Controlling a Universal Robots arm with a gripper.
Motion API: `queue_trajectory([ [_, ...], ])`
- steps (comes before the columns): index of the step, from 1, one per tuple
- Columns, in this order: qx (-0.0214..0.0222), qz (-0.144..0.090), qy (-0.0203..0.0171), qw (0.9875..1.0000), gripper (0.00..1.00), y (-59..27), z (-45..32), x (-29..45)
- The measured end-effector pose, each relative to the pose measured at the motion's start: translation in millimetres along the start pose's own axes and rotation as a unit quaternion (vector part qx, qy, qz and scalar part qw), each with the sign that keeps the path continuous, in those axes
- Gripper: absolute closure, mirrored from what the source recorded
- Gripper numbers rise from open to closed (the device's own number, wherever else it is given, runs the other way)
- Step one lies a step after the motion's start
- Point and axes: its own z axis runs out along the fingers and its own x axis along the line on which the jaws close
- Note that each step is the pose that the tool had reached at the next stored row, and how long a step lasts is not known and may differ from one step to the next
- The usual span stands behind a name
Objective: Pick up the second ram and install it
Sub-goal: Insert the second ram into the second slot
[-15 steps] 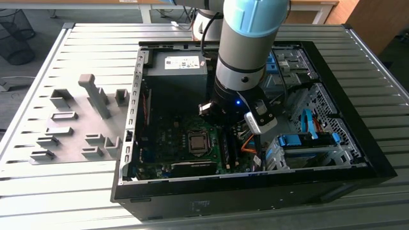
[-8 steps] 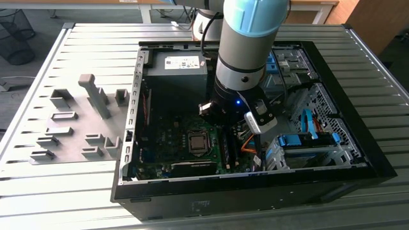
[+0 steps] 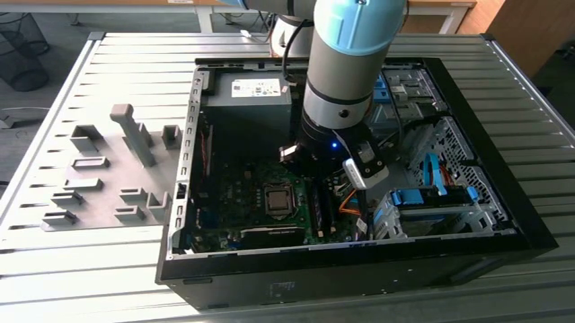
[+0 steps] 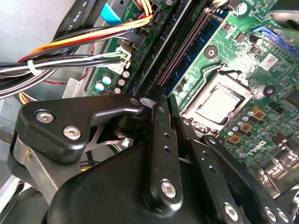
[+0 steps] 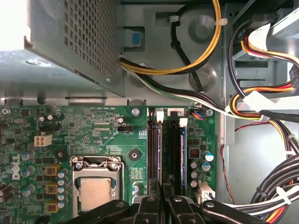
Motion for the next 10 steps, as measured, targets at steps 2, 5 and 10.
queue_trajectory([
  [2,0.0000,0.000,0.0001,1.0000,0.86,0.0,0.0,0.0],
  [5,0.0000,0.000,0.0005,1.0000,0.86,0.1,-0.9,-0.2],
  [10,0.0000,0.000,0.0019,1.0000,0.86,0.1,-2.0,-1.5],
])
